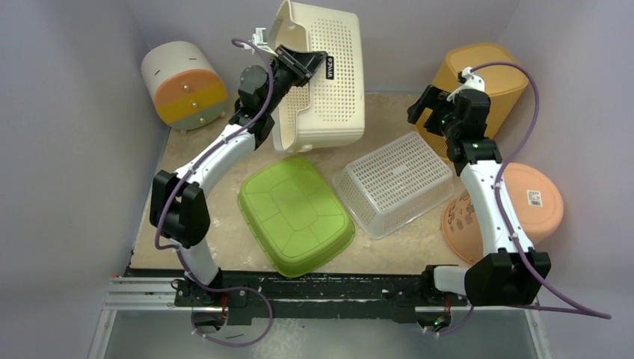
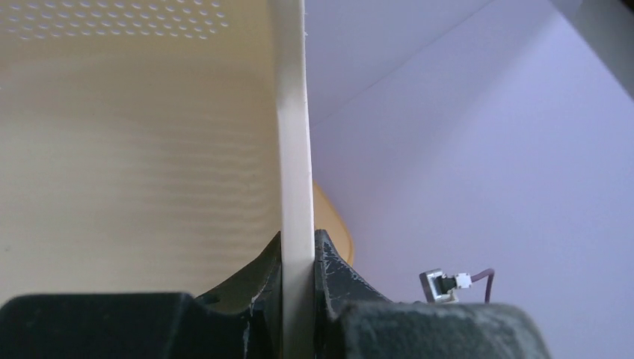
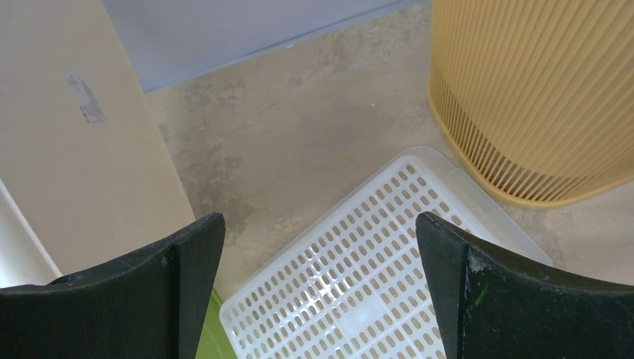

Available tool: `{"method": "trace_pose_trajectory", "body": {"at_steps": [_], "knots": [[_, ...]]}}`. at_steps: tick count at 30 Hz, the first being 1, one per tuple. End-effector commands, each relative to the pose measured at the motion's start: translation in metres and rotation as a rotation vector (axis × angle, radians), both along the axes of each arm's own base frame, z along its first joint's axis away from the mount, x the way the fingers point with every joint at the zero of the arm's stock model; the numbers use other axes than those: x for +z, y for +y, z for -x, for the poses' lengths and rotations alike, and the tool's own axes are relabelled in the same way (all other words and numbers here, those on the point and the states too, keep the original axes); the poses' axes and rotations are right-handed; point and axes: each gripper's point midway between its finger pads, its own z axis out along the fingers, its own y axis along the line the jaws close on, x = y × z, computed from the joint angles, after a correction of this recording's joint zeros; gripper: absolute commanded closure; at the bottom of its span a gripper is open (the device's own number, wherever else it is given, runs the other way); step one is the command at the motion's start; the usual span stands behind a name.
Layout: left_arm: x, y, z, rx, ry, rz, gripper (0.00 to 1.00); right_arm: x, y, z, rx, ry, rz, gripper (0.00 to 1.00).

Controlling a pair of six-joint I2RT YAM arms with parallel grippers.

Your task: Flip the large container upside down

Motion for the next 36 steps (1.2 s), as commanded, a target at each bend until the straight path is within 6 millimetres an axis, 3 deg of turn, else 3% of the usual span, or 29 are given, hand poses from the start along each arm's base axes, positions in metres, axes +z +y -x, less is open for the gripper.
{"method": "trace_pose_trajectory", "body": {"at_steps": [1,7,11,22,29,36], "knots": [[0.158,0.05,0.083,-0.075,-0.44,0.452,1.0,0.028,-0.009,0.006,-0.034,-0.072,0.04,0.0],[0.153,0.066,0.086,-0.178,-0.454,0.727,1.0,0.031,-0.015,0.011,-0.055,-0.076,0.07,0.0],[0.137,0.073,0.076,-0.237,-0.448,0.878,1.0,0.036,-0.023,0.013,-0.083,-0.084,0.098,0.0],[0.051,0.088,0.029,-0.281,-0.35,1.173,1.0,0.046,-0.041,0.016,-0.152,-0.104,0.166,0.0],[0.013,0.073,0.004,-0.292,-0.272,1.185,1.0,0.035,-0.044,0.011,-0.159,-0.085,0.169,0.0],[0.015,0.061,-0.007,-0.392,-0.313,1.266,1.0,0.032,-0.05,0.006,-0.175,-0.081,0.178,0.0]]}}
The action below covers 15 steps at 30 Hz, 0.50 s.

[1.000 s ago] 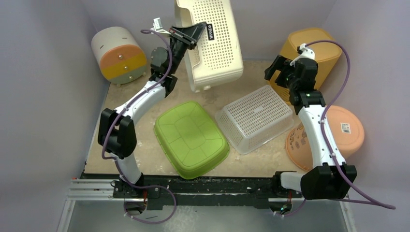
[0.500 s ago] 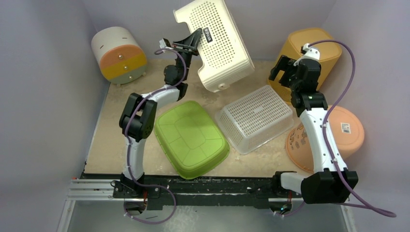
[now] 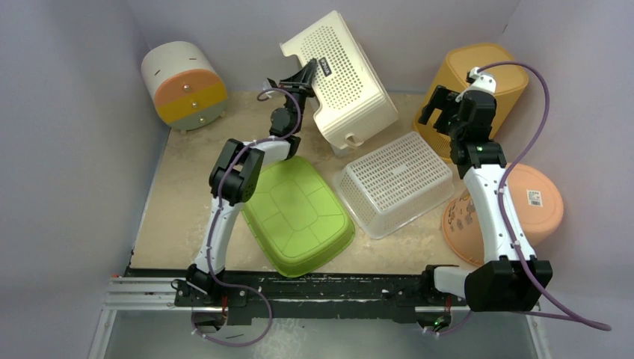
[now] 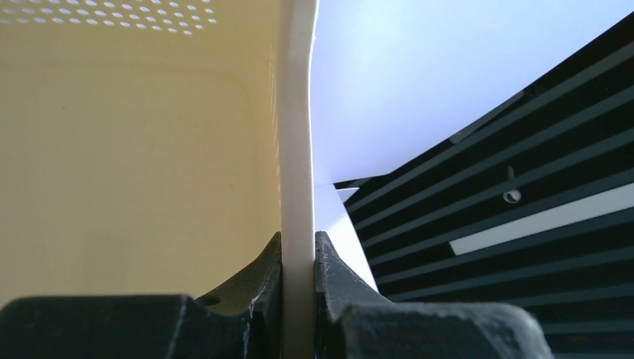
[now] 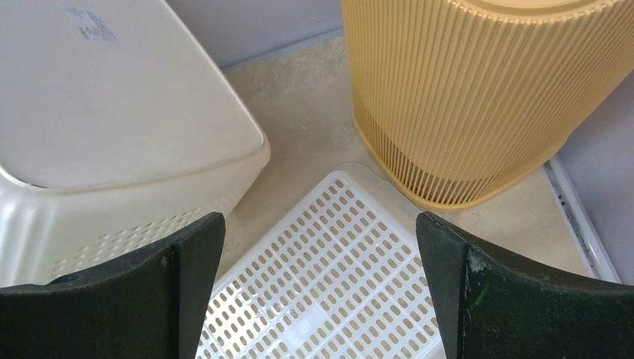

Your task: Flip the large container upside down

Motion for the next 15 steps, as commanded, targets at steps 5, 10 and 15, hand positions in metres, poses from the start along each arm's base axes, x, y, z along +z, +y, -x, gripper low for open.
{"method": "trace_pose_trajectory", "body": {"at_steps": [5,10,15], "knots": [[0.111,0.03,0.073,-0.126,-0.485,0.404,1.0,0.019,-0.016,-0.007,-0.047,-0.055,0.051,0.0],[0.103,0.026,0.07,-0.166,-0.489,0.441,1.0,0.013,-0.017,-0.01,-0.048,-0.045,0.046,0.0],[0.056,0.012,0.054,-0.201,-0.349,0.376,1.0,0.007,-0.013,-0.013,-0.037,-0.042,0.028,0.0]]}}
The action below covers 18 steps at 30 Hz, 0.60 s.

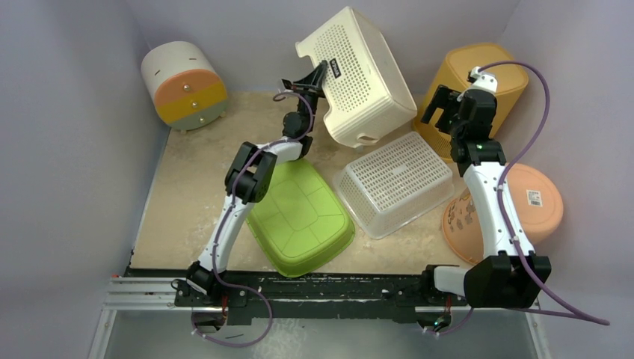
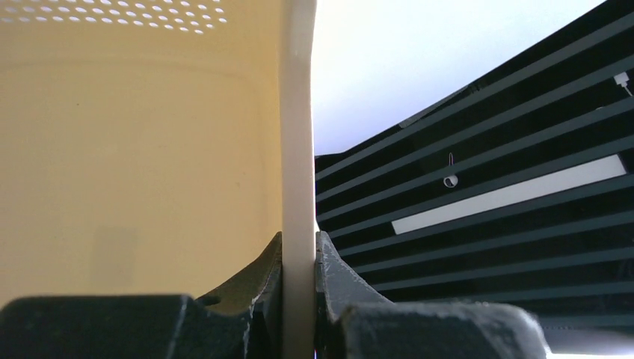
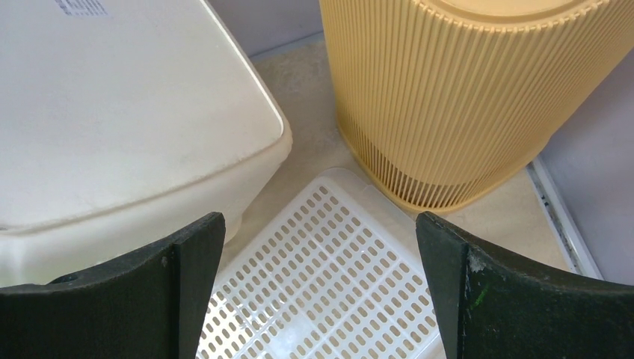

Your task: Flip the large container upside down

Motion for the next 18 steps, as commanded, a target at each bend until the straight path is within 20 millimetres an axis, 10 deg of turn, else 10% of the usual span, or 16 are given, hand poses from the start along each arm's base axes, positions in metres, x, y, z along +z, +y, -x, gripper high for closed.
{"method": "trace_pose_trajectory", "body": {"at_steps": [1,18], "knots": [[0.042,0.044,0.058,-0.073,-0.209,0.201,1.0,0.012,-0.002,-0.008,-0.005,-0.056,0.001,0.0],[-0.047,0.1,0.041,-0.002,0.048,-0.102,0.96,-0.003,0.005,-0.015,0.038,-0.041,-0.028,0.0]]}}
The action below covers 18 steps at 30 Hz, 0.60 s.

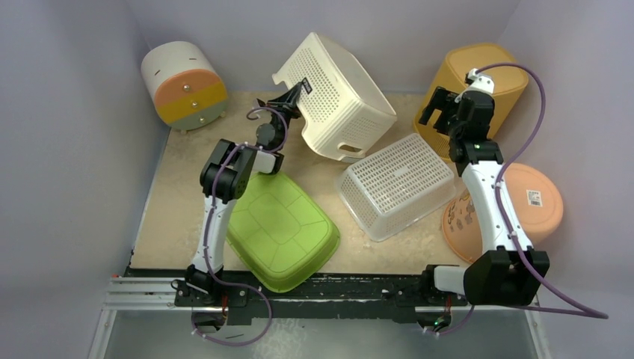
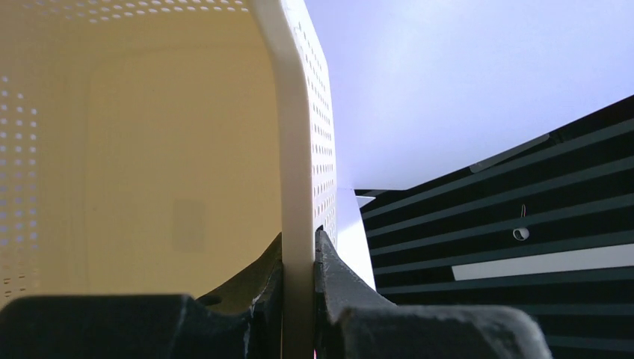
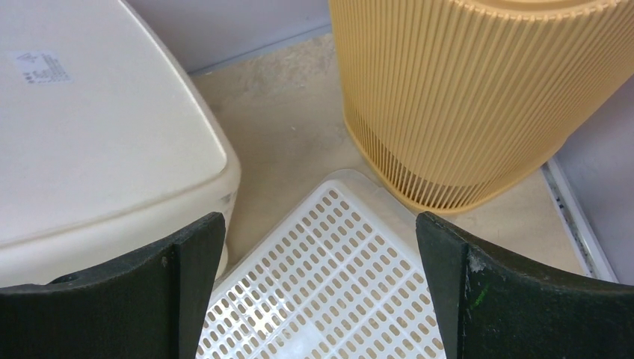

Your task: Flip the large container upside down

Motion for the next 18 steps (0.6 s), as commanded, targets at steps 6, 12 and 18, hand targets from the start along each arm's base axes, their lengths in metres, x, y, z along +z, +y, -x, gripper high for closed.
{"method": "trace_pose_trajectory", "body": {"at_steps": [6,12,18], "knots": [[0.026,0.046,0.027,-0.017,-0.171,-0.01,0.74,0.01,0.004,-0.014,0.028,-0.051,-0.019,0.0],[0.022,0.045,0.011,-0.038,-0.142,-0.091,0.54,0.01,0.004,-0.013,0.03,-0.045,-0.012,0.0],[0.009,0.035,-0.009,-0.048,-0.047,-0.21,0.52,0.009,0.002,-0.013,0.023,-0.041,-0.007,0.0]]}}
